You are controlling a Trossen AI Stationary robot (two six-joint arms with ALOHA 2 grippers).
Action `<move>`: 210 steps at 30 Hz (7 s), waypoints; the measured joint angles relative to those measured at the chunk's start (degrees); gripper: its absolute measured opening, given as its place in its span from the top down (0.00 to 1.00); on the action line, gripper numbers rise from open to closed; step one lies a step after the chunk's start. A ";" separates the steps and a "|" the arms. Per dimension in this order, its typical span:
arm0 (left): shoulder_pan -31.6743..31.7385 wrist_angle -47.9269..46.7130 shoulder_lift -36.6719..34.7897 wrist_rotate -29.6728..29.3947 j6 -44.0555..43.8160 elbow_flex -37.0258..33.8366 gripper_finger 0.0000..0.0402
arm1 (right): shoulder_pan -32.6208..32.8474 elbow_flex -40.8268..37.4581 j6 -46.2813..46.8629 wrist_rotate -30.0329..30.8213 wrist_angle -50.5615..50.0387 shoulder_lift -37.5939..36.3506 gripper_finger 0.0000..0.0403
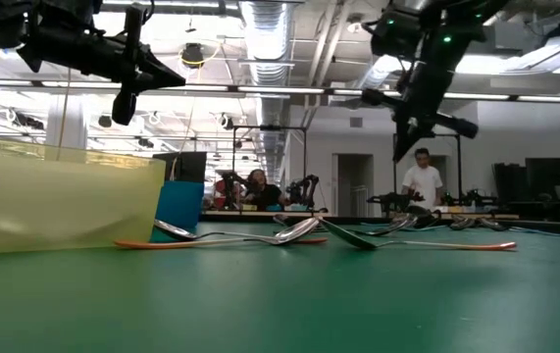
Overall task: Sort silverware by color (type)
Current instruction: Put the blue spoon into the blue bin
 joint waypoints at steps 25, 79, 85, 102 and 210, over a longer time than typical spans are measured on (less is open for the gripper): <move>-0.02 -0.08 -0.02 1.66 2.71 0.02 1.00 | -19.67 55.44 -41.51 1.17 -53.37 45.22 1.00; -0.01 -1.22 -0.04 0.98 6.36 0.04 1.00 | -5.87 55.54 -60.98 -16.63 -49.81 50.72 1.00; 0.00 -1.22 -0.04 0.43 5.53 0.04 1.00 | -4.95 62.83 -60.59 -14.75 -50.70 45.14 1.00; -0.09 -1.27 -0.02 -4.21 3.68 0.04 1.00 | -20.32 32.68 -40.26 3.32 -50.78 12.57 1.00; 0.02 -6.43 0.24 -12.54 13.53 0.04 1.00 | -28.01 72.91 -49.58 -42.55 -13.52 37.19 1.00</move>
